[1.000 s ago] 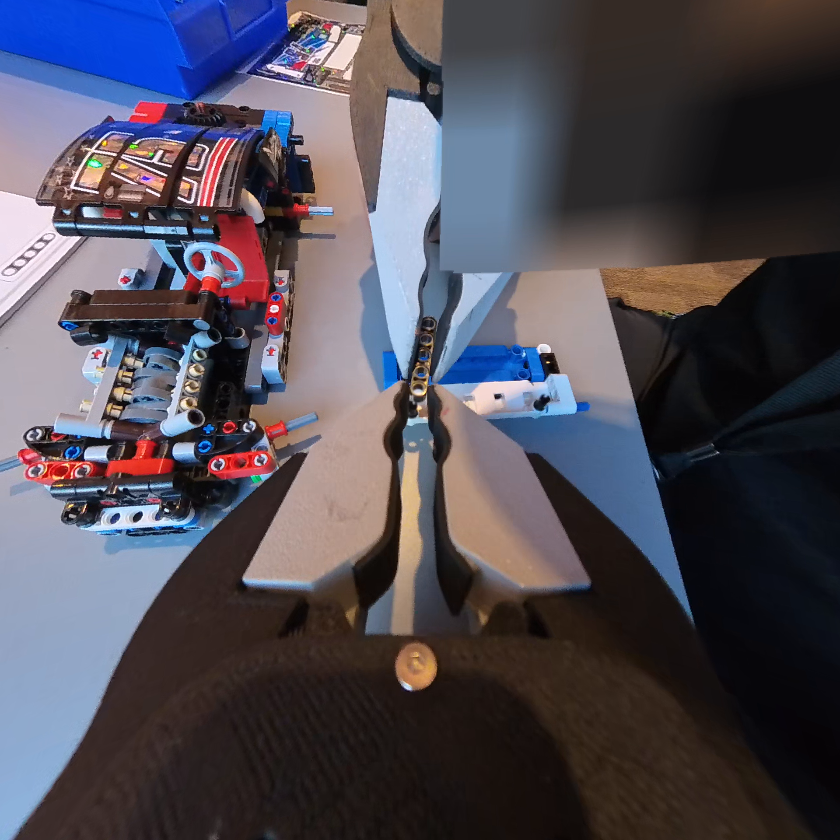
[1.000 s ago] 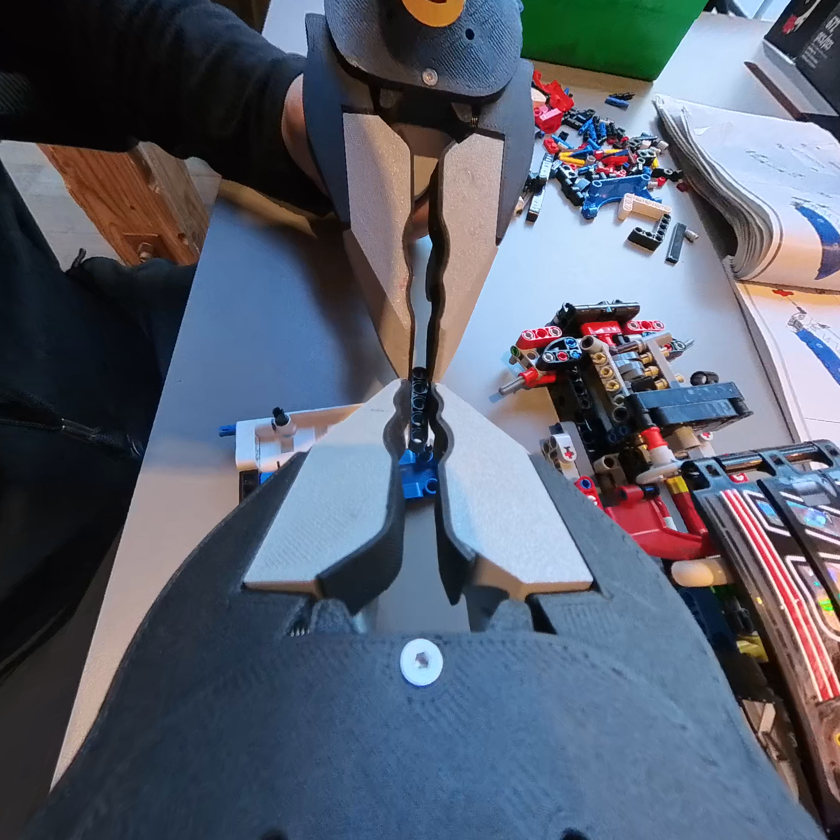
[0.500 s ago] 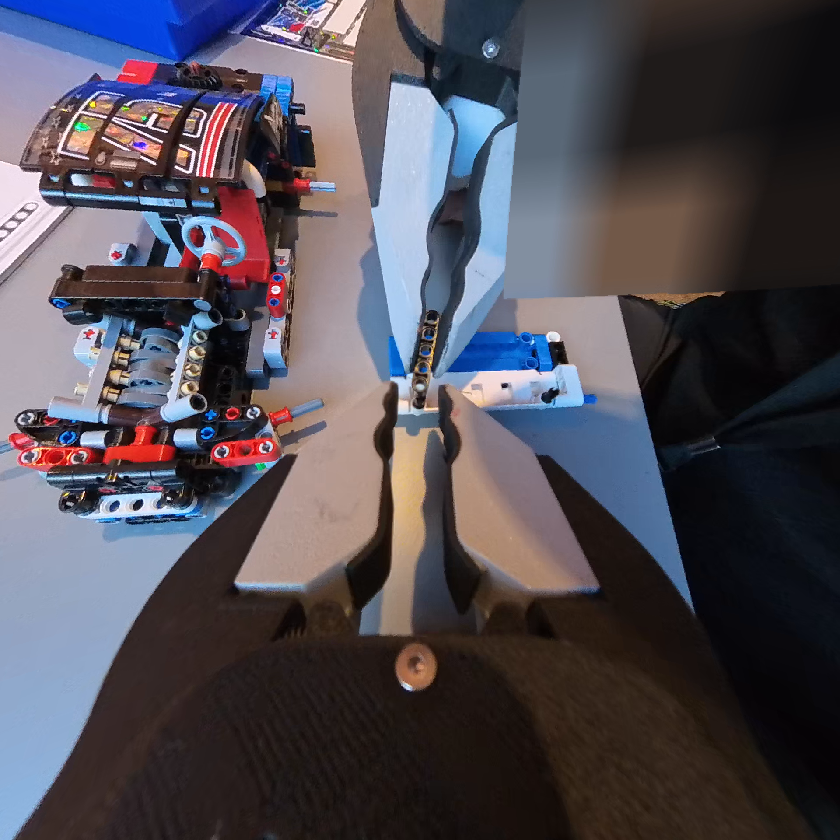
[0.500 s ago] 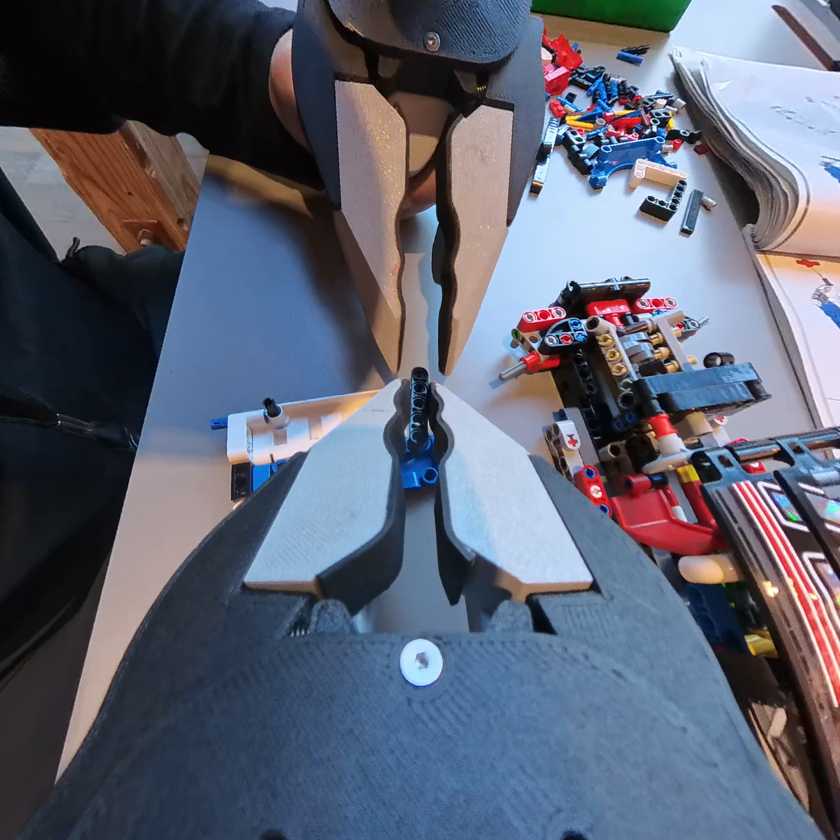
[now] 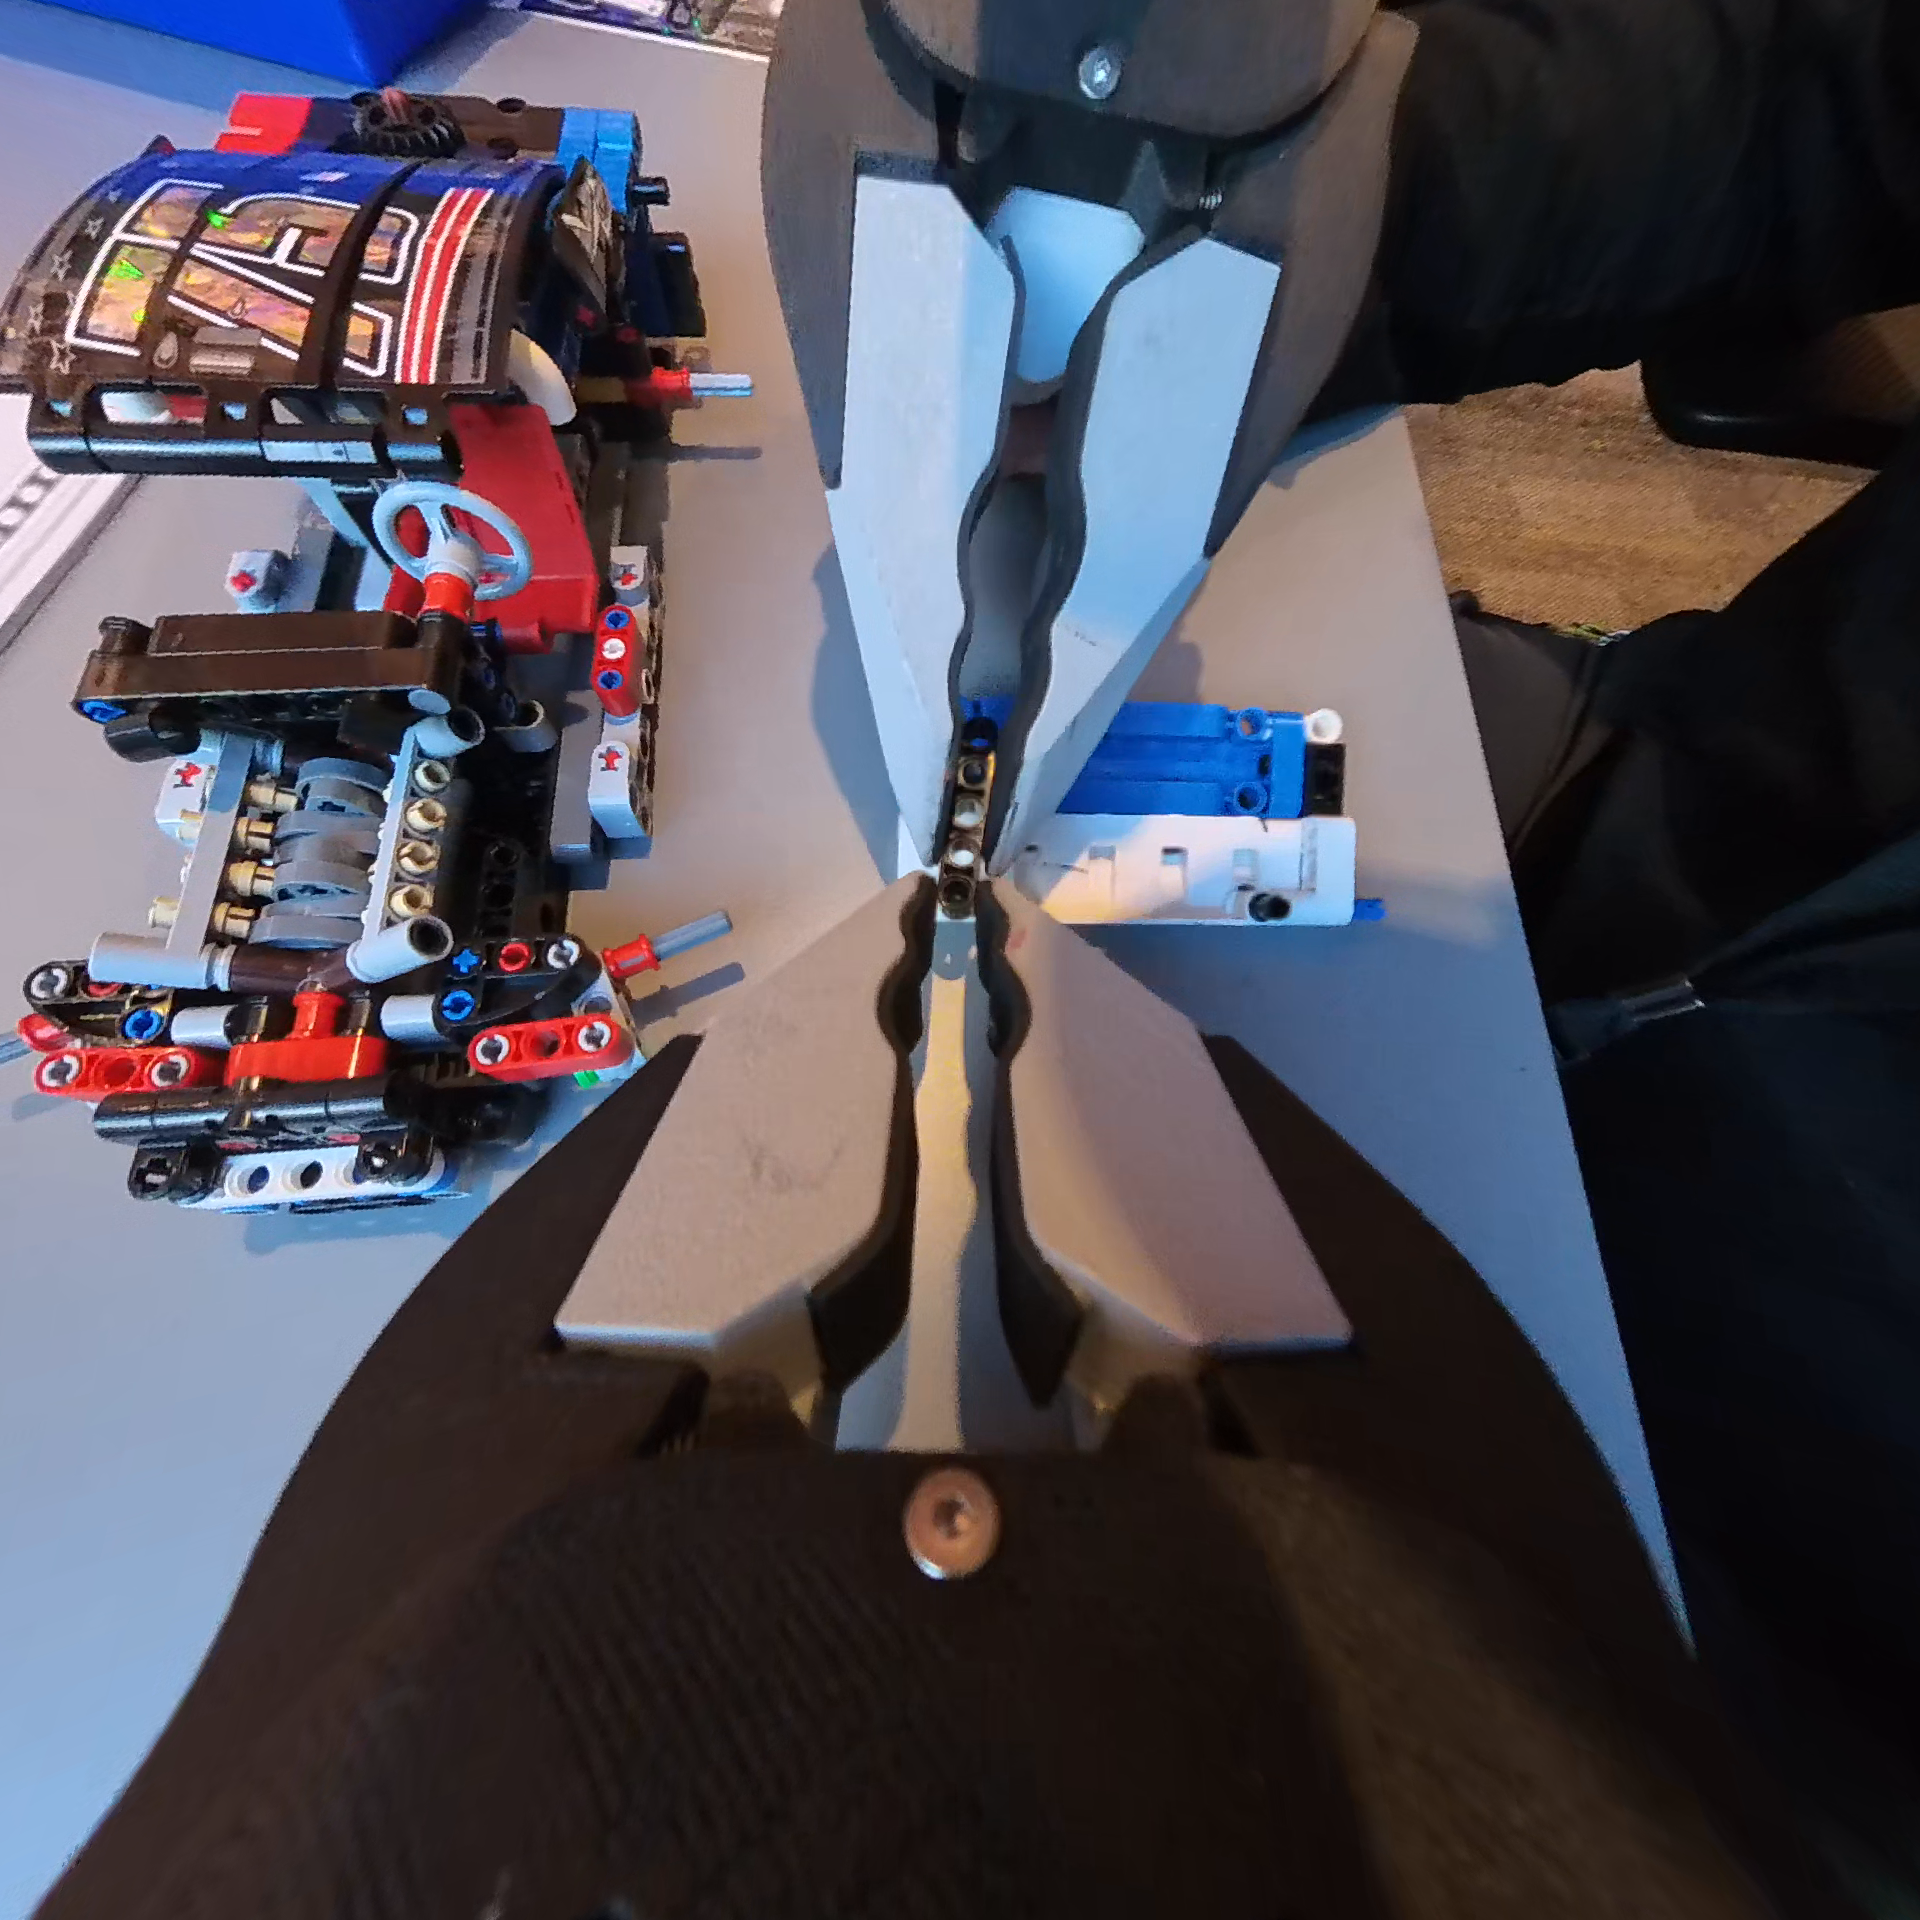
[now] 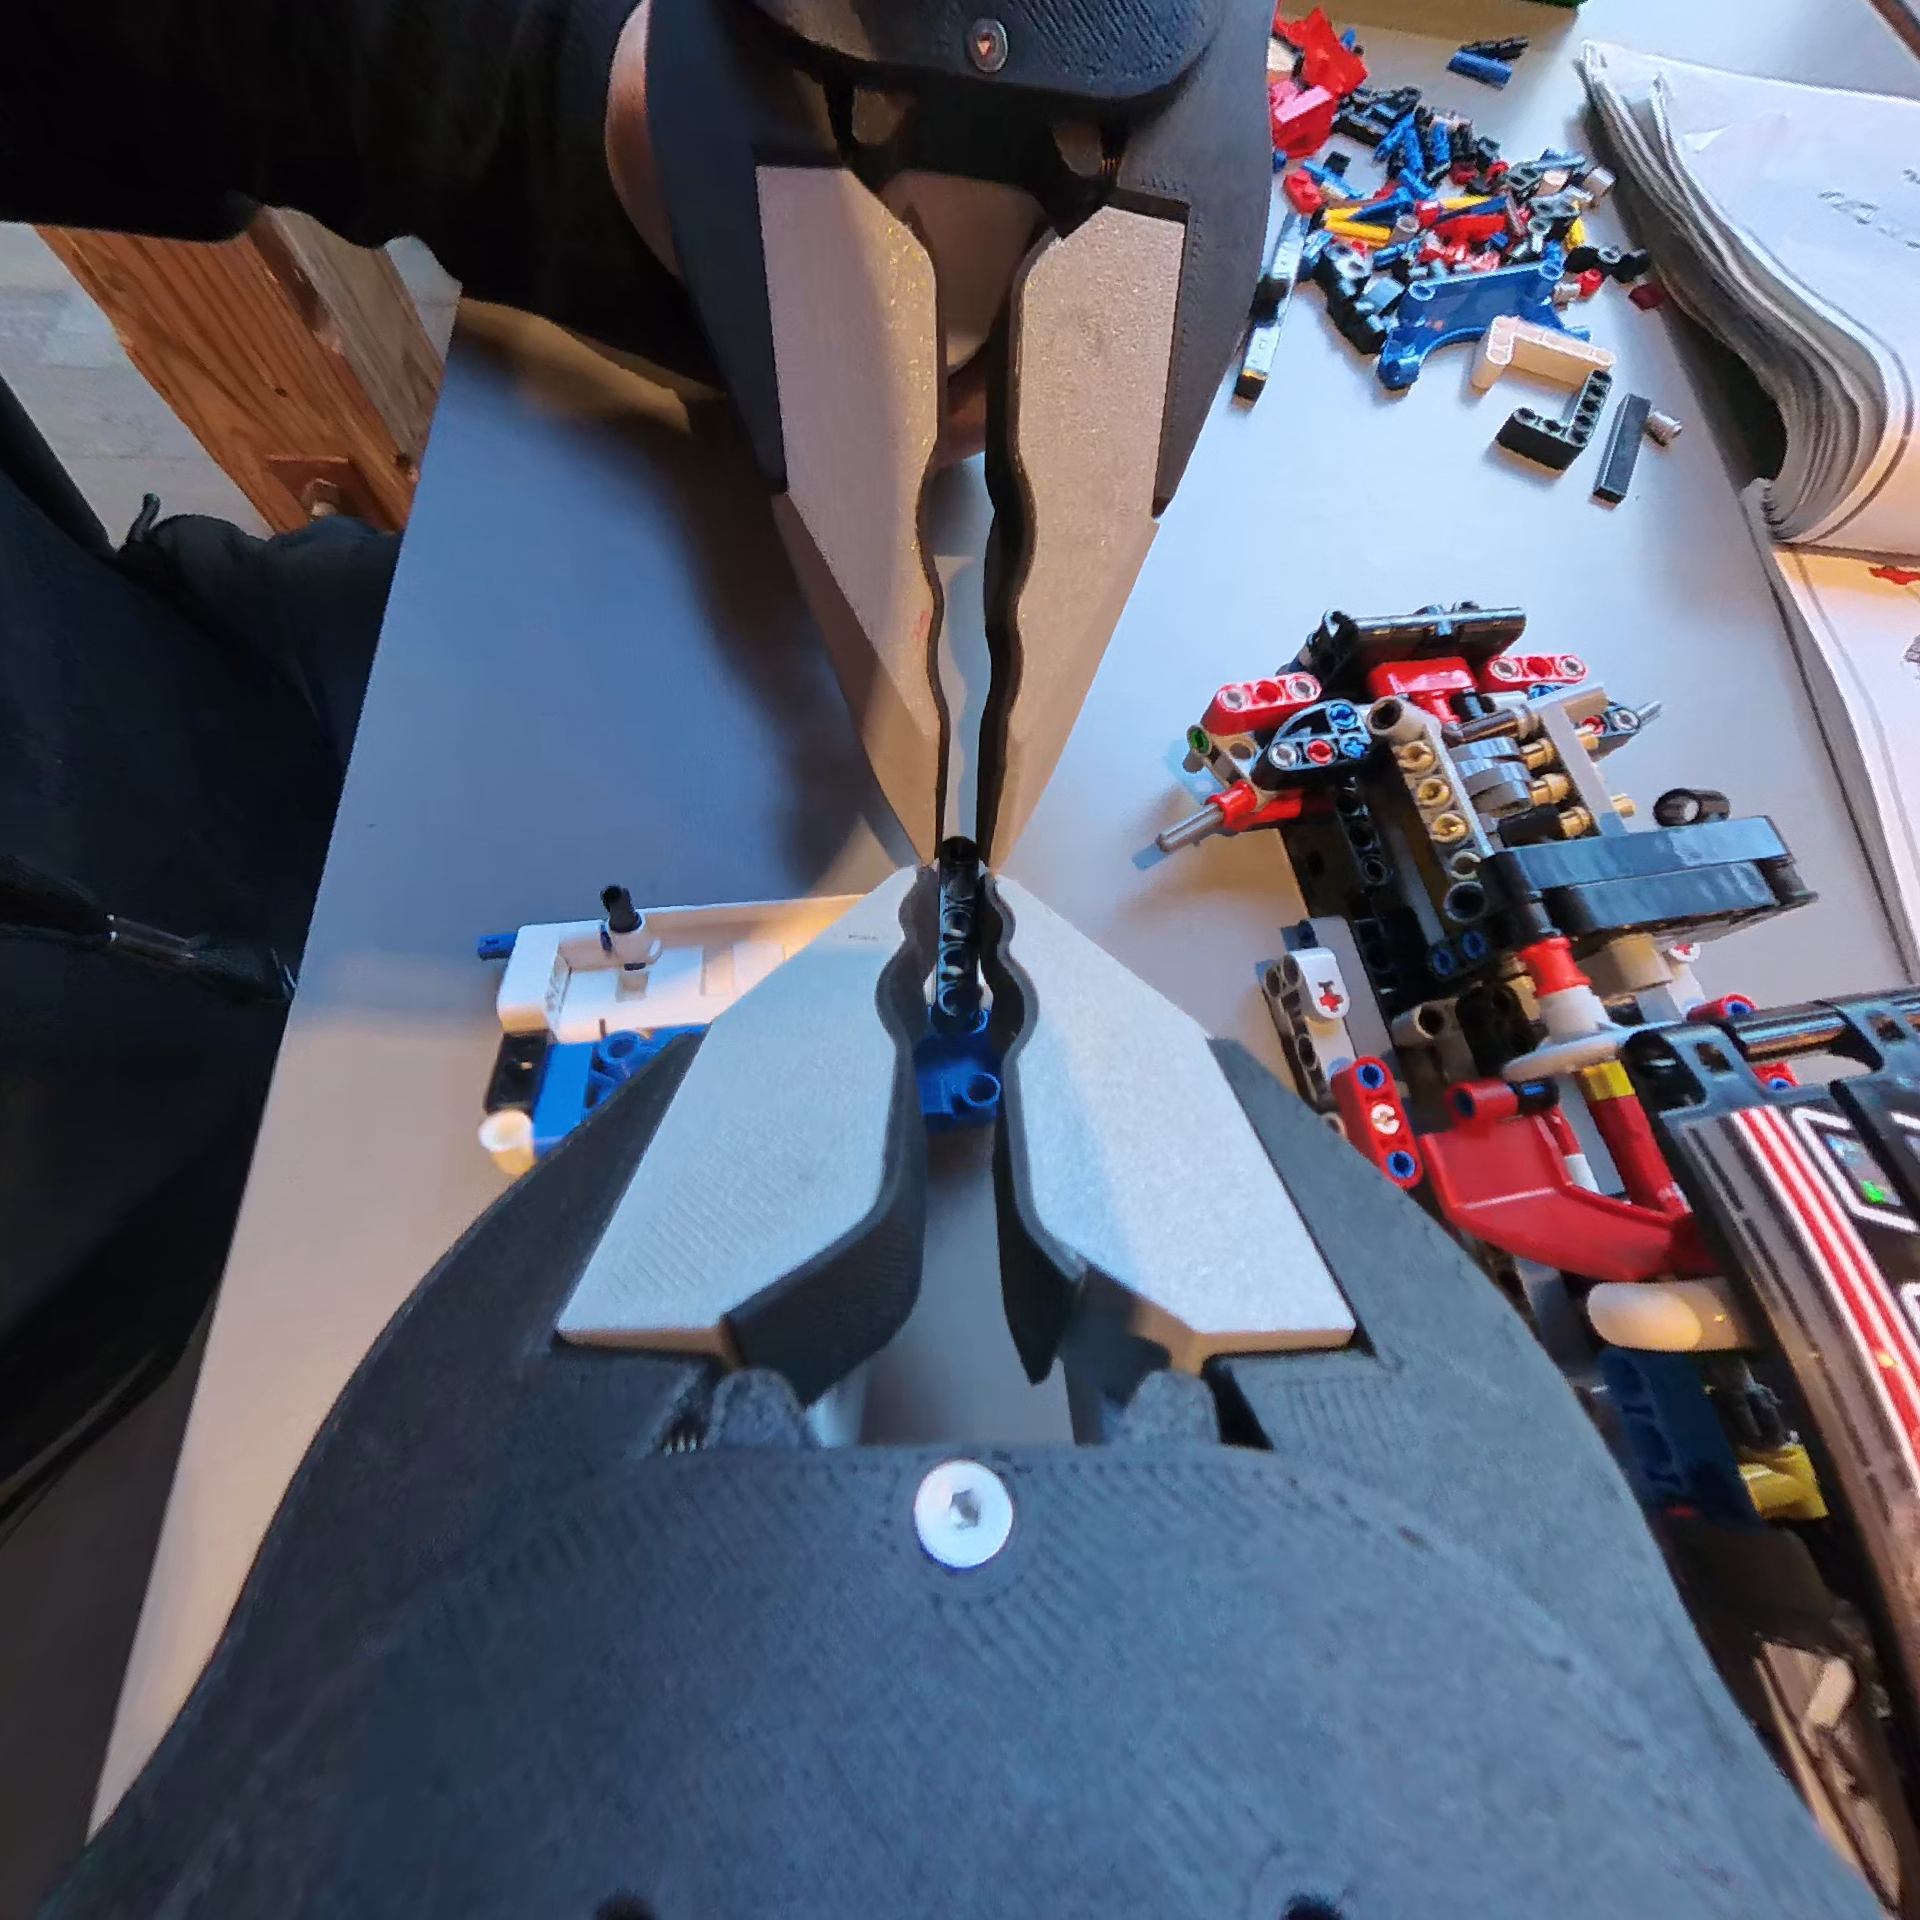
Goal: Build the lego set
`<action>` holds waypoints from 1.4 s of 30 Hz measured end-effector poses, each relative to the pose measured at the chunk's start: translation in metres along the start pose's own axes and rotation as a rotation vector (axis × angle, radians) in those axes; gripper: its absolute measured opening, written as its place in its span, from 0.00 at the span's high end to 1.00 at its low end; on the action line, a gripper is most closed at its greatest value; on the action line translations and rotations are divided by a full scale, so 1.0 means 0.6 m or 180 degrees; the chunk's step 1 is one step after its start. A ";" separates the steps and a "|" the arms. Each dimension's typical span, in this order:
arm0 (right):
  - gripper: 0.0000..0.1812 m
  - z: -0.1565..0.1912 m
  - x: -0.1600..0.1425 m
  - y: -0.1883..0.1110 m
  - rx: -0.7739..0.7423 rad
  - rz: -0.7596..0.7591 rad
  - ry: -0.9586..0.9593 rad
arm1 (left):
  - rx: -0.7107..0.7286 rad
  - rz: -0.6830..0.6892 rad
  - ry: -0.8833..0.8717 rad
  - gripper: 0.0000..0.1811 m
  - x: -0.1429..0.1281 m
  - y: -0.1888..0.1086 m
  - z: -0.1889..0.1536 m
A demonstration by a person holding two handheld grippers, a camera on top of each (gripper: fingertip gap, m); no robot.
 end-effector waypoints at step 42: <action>0.97 -0.036 -0.012 -0.047 -0.0479 -0.0361 0.0396 | 0.0113 0.0285 -0.0030 0.82 0.007 -0.021 0.005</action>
Point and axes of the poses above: each gripper's, where its closed fingertips meet, y out along the fingers, x out of its top, z = x × y across the jaws, the point moved 7 cm from there along -y, back along the fingers, and after that the axes turned 13 degrees about -y, right-handed, at the moved point
